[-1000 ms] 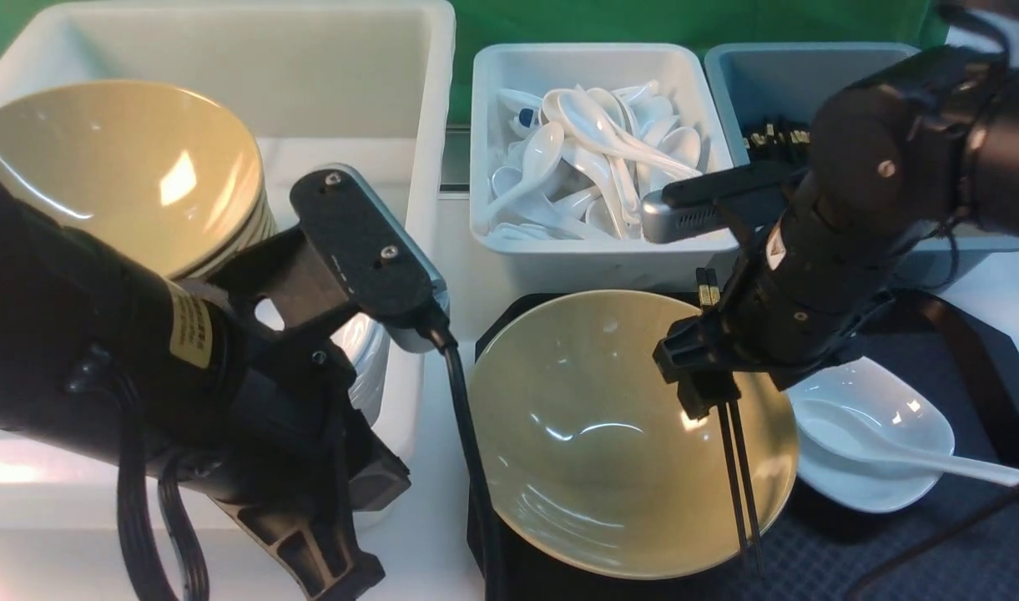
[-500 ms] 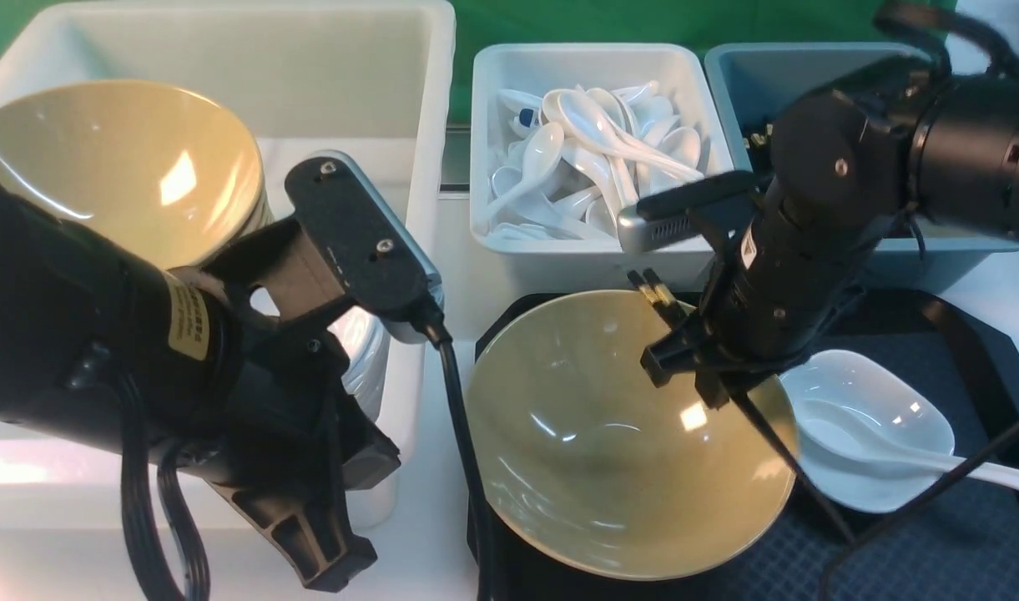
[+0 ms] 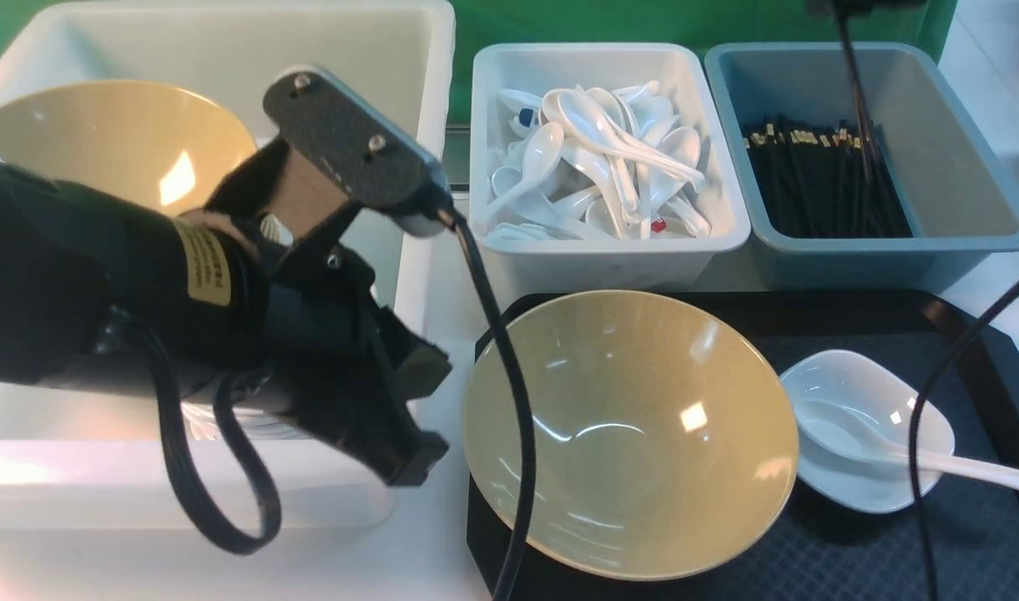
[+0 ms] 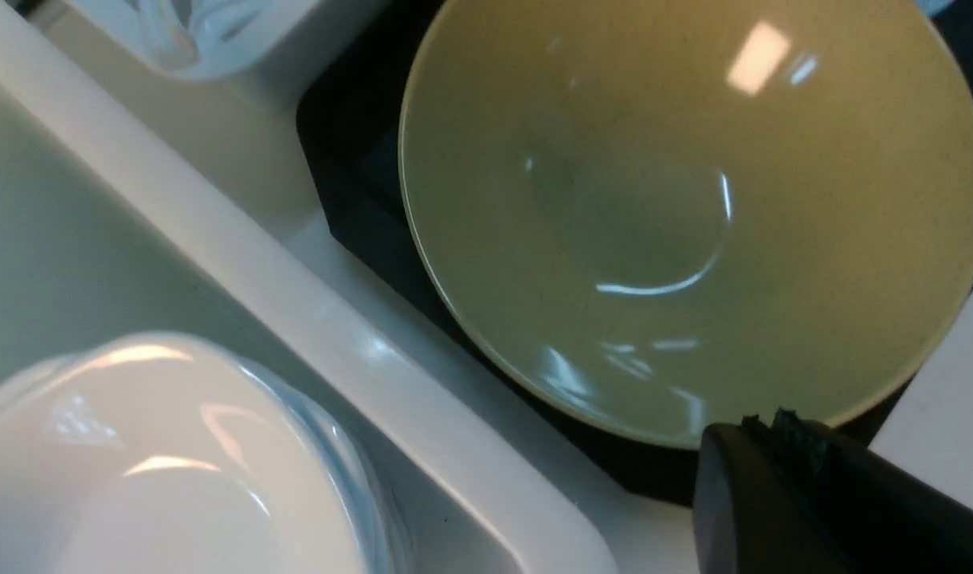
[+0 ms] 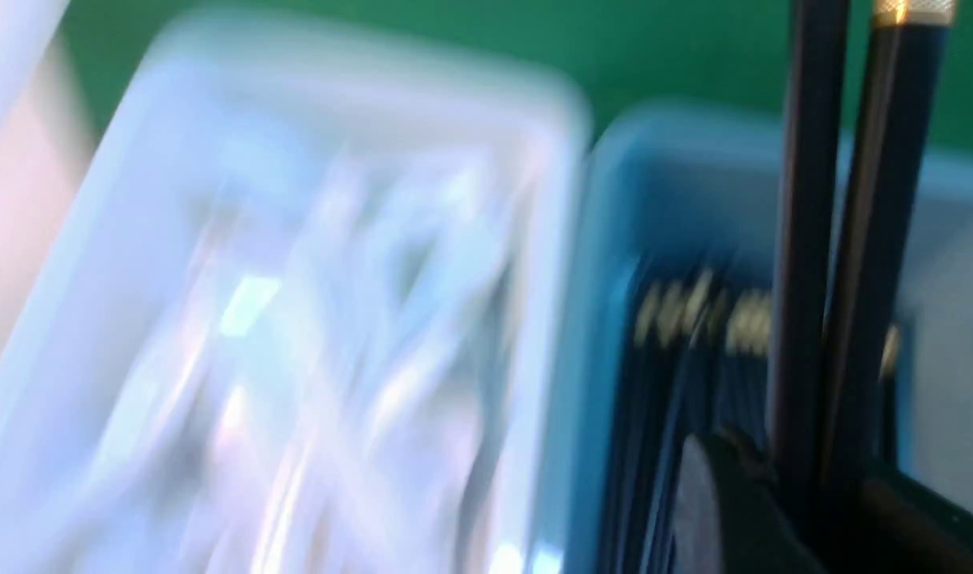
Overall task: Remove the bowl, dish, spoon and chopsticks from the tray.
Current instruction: Use the right arm to put the chopsticks into the small storage box on the right
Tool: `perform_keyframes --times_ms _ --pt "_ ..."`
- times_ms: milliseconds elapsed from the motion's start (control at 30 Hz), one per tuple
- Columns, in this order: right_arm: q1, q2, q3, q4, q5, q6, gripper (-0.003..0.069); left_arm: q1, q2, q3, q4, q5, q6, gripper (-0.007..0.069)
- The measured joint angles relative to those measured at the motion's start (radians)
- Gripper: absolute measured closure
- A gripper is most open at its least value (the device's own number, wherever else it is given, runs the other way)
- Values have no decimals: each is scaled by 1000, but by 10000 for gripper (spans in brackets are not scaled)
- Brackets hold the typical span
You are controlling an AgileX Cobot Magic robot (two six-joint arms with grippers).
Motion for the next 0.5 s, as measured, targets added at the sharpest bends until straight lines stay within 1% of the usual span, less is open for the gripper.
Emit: perform_keyframes --times_ms 133,233,300,367,400,433,467,500 --pt "-68 121 -36 -1 -166 76 525 0 0 0 0 -14 -33 636" --pt "-104 218 -65 -1 -193 97 524 0 0 0 -7 -13 -54 636" --pt "-123 273 -88 0 -157 103 500 0 0 0 -18 -4 -64 636" --pt "-137 302 -113 1 -55 104 417 0 0 0 -28 4 -66 636" --pt "-138 303 -120 1 -24 104 387 0 0 0 -31 4 -66 636" --pt "-141 301 -141 2 53 99 315 0 0 0 -34 2 -67 636" --pt "-141 300 -141 2 53 97 315 0 0 0 -34 0 -66 636" --pt "-142 292 -174 5 136 60 246 0 0 0 -37 -7 -66 636"
